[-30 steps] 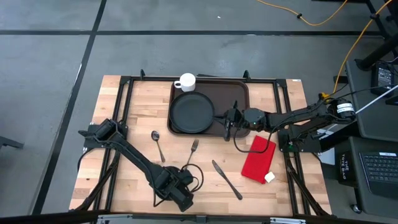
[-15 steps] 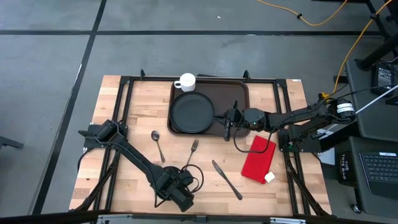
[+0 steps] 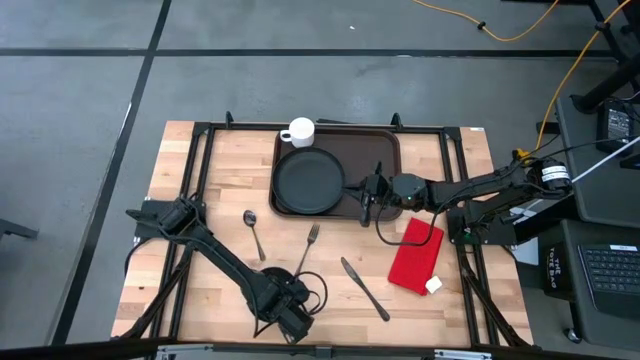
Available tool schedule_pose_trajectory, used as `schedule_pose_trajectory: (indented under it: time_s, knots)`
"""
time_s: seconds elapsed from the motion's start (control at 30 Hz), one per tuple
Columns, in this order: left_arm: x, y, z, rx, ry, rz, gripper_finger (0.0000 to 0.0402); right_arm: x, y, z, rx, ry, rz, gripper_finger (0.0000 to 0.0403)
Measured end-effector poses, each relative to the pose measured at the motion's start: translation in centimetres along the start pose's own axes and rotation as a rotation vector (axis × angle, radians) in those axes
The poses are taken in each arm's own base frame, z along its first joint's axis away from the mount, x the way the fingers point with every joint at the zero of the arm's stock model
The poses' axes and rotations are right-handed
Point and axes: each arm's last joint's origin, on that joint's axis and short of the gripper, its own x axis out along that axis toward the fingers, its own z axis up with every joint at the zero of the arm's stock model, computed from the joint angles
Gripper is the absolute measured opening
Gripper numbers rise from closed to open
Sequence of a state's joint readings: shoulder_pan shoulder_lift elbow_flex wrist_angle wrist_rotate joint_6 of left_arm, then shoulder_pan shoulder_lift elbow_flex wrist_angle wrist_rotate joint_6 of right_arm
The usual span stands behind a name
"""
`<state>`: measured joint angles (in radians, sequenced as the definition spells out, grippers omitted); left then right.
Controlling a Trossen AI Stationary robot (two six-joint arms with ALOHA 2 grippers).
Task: Set up tray
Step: Put the black bowl on the black plate on the brown serving tray
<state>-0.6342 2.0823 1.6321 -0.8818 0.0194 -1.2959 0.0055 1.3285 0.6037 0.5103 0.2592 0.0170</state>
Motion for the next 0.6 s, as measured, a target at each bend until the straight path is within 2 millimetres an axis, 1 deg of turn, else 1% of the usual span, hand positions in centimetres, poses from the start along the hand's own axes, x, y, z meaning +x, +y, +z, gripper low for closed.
schedule_pose_trajectory:
  time_s: [0.2, 0.3, 0.43, 0.6]
  knots:
    - [-0.05, 0.02, 0.02, 0.017, -0.009, 0.003, 0.0167, 0.00, 0.00, 0.00, 0.000, 0.000, 0.000, 0.0030]
    - [-0.05, 0.11, 0.02, 0.038, -0.014, 0.014, 0.0153, 0.00, 0.00, 0.00, 0.000, 0.000, 0.000, 0.0030]
    - [-0.05, 0.14, 0.04, 0.081, -0.027, 0.021, 0.0112, 0.00, 0.00, 0.00, 0.000, 0.000, 0.000, 0.0030]
    - [-0.20, 0.20, 0.01, 0.136, -0.027, 0.027, 0.0036, 0.00, 0.00, 0.00, 0.000, 0.000, 0.000, 0.0030]
